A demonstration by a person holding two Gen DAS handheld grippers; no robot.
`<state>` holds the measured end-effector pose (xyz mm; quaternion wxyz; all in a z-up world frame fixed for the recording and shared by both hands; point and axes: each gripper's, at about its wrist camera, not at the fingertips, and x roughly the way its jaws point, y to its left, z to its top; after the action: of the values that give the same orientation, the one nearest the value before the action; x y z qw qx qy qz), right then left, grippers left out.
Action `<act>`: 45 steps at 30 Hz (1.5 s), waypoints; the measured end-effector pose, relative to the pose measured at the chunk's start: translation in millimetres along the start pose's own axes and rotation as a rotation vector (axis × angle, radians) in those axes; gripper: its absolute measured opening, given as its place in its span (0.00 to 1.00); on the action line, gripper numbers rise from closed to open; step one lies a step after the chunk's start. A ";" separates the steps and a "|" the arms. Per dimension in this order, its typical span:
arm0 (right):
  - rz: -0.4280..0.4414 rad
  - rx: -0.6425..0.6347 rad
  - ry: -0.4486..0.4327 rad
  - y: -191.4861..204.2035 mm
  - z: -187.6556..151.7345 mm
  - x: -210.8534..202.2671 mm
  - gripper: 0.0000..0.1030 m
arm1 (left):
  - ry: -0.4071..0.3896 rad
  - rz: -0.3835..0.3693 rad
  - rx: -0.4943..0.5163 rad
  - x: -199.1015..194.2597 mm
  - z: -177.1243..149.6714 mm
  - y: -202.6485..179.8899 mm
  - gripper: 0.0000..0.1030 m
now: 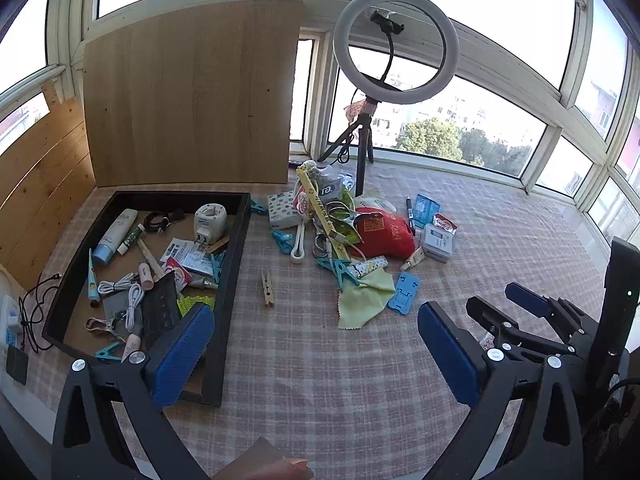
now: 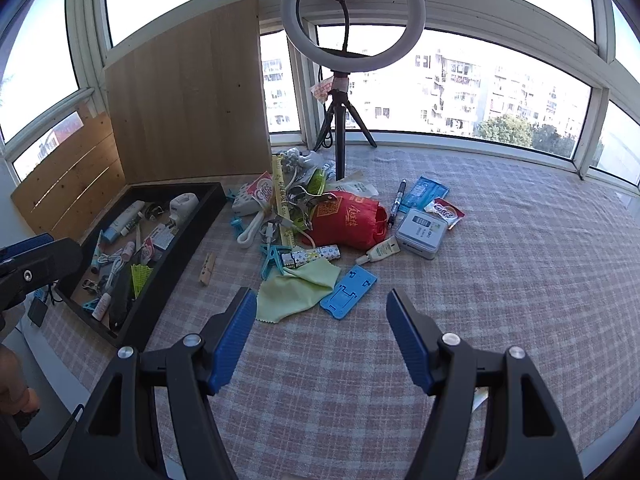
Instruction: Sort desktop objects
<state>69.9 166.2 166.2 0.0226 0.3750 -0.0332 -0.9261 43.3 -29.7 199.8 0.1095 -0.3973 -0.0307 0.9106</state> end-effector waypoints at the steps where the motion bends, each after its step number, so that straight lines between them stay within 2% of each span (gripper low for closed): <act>1: -0.001 -0.005 -0.007 1.7 1.3 -3.5 0.65 | -0.002 -0.017 0.004 -4.0 1.3 0.2 0.98; 4: -0.010 -0.024 -0.035 7.7 3.4 -15.9 0.65 | -0.023 -0.052 0.043 -22.8 5.6 -2.7 0.97; 9: -0.006 -0.041 -0.055 12.4 1.0 -27.9 0.65 | -0.031 -0.064 0.120 -43.8 9.5 -11.9 0.98; 15: 0.025 -0.026 -0.037 10.1 -4.0 -23.5 0.65 | 0.020 -0.082 0.100 -36.0 9.7 -14.1 0.99; 21: 0.037 -0.012 -0.033 5.9 -5.8 -19.2 0.65 | 0.024 -0.074 0.097 -34.9 10.1 -18.6 0.99; 26: 0.041 0.003 -0.028 1.7 -7.9 -16.0 0.65 | 0.038 -0.109 0.072 -32.4 11.3 -19.7 0.99; 32: 0.043 0.010 -0.026 -1.9 -8.7 -14.5 0.65 | 0.078 -0.032 0.062 -17.2 8.9 -16.4 0.99; 36: 0.039 0.009 -0.020 -2.3 -9.3 -11.0 0.65 | 0.124 0.100 0.084 7.0 0.8 -9.7 0.99; 39: 0.033 0.002 -0.015 -1.4 -10.0 -8.2 0.65 | 0.141 0.173 0.099 18.6 -6.6 -4.6 0.97; 45: 0.025 -0.023 -0.009 4.4 -9.3 -5.7 0.65 | 0.131 0.195 0.068 19.5 -6.6 -2.4 0.99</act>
<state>80.6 161.8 163.8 0.0382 0.3702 -0.0273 -0.9278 35.7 -23.2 181.6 0.0355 -0.4529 0.0462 0.8897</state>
